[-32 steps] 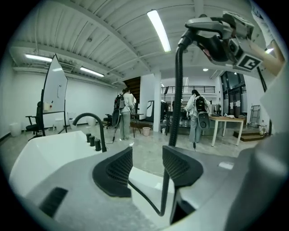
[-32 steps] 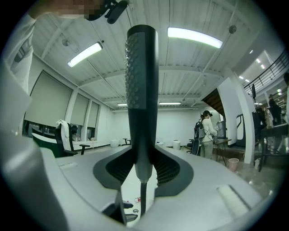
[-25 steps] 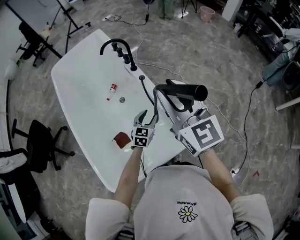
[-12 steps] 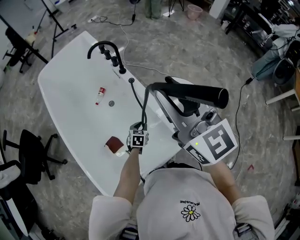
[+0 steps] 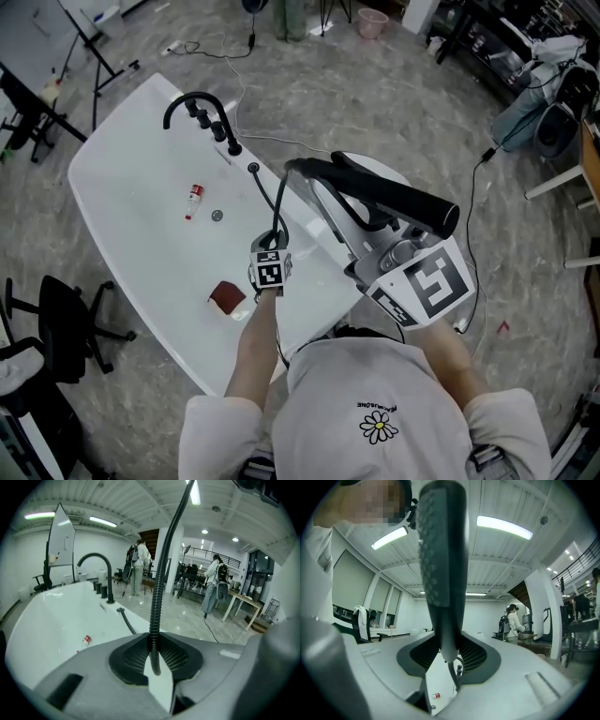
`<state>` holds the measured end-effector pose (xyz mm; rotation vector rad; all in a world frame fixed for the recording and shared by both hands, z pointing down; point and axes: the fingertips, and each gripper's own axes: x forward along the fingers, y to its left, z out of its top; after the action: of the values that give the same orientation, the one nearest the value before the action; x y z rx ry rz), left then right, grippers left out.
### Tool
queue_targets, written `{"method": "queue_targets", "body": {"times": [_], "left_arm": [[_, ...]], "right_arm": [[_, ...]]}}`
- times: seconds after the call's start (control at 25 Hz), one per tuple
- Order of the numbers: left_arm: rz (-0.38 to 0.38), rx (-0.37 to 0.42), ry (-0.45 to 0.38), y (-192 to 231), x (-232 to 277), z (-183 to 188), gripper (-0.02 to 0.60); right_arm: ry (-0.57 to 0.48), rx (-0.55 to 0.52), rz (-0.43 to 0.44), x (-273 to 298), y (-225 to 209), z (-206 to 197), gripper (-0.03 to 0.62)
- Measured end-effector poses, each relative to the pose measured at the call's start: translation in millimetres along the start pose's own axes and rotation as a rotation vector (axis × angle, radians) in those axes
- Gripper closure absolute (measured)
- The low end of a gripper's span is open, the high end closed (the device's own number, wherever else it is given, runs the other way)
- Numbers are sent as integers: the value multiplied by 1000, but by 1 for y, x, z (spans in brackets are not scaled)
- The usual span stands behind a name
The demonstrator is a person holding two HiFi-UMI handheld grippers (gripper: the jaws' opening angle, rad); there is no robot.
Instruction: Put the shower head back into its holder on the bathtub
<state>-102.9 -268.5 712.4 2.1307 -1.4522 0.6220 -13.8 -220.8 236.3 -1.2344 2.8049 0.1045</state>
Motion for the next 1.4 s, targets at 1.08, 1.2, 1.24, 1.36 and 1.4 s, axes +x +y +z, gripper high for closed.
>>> {"method": "queue_targets", "body": {"times": [1.08, 1.2, 1.24, 1.36, 1.4], "left_arm": [[86, 146, -609, 46, 20, 362, 520], [87, 109, -543, 54, 55, 333, 520], [92, 103, -519, 59, 66, 322, 520], [112, 78, -451, 79, 99, 283, 520], [115, 66, -428, 87, 109, 269, 520]], "right_arm": [[-78, 67, -81, 26, -69, 8, 454], [-33, 71, -62, 50, -73, -11, 454], [-19, 81, -52, 57, -74, -19, 454], [27, 122, -20, 78, -80, -51, 454], [46, 136, -7, 87, -81, -64, 454]]}}
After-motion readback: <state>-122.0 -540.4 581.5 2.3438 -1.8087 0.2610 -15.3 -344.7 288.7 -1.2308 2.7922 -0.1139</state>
